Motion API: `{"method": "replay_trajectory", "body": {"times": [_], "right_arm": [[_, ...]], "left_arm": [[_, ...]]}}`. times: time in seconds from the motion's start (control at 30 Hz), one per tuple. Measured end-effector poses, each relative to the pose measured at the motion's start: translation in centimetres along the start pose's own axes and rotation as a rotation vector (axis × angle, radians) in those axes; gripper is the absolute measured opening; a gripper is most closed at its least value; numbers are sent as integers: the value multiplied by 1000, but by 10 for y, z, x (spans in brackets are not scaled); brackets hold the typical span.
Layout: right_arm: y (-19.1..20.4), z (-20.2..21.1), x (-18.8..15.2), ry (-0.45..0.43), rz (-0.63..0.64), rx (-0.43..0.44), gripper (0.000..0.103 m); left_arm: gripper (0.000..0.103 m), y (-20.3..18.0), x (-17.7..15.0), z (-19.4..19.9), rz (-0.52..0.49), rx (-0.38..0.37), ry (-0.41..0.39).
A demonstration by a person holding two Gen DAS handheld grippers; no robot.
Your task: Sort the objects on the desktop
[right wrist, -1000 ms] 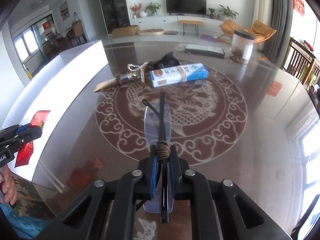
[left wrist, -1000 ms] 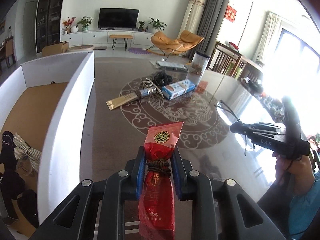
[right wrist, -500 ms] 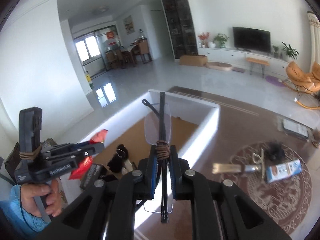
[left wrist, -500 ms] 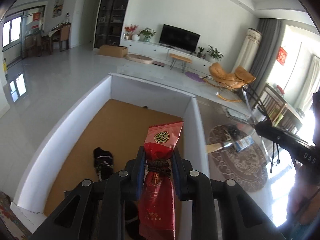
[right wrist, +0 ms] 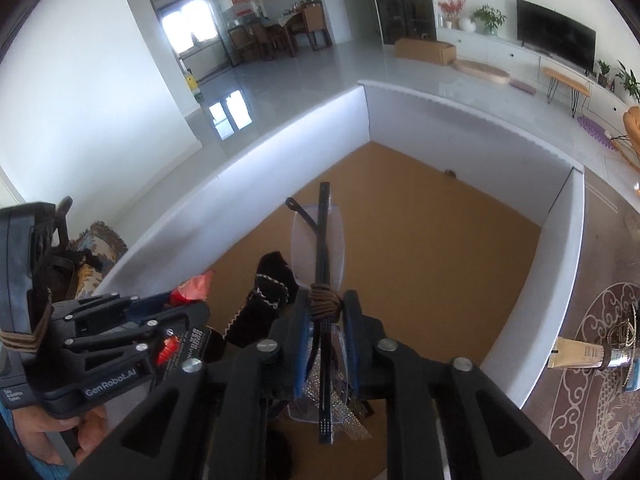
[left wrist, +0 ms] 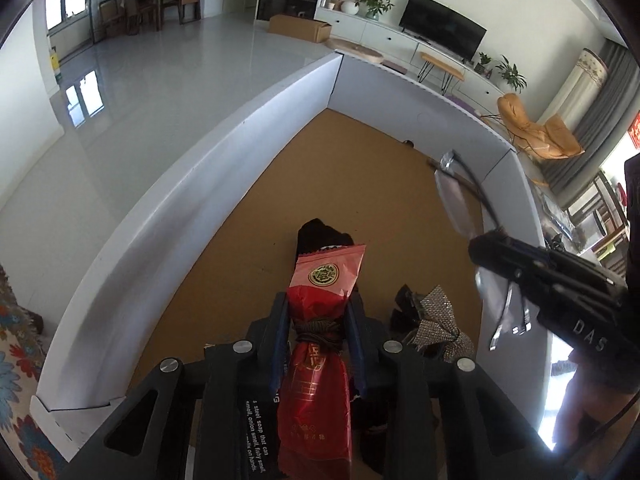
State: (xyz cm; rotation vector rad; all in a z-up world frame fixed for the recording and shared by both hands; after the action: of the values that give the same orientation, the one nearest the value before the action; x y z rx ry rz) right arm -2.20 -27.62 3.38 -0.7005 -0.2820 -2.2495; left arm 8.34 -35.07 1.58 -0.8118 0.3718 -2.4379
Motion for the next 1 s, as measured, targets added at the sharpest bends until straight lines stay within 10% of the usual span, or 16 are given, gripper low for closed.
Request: {"method": "replay_trajectory", "body": {"times": [0.07,0.13,0.6,1.0], "right_arm": [[2,-4,-3,3,6,0,64],[-2,3,-4,-31,3,-1,75],[-102,115,-34,-335,-103,-179,90],[-322,119,-261,-91,-377,-585,94]], "left_arm": [[68,5,1,0,30,22,3],[87,7,3,5,41,32,-25],[87,-27,7,32,-111,111,-198],[89,-229,-43,51,-455,-239,-237]]}}
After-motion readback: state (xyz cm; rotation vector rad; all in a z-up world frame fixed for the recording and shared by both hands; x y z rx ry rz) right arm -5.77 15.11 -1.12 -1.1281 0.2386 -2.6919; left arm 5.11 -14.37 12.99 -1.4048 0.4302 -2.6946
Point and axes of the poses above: each gripper's, at about its wrist camera, not at the fingertips, and z roughly against the way its jaws point, y to its left, x to its top, the point moved 8 cm from there along -z, roughly the way its jaws point, and after that the axes turned 15 degrees about -x, right-handed, at the moved point
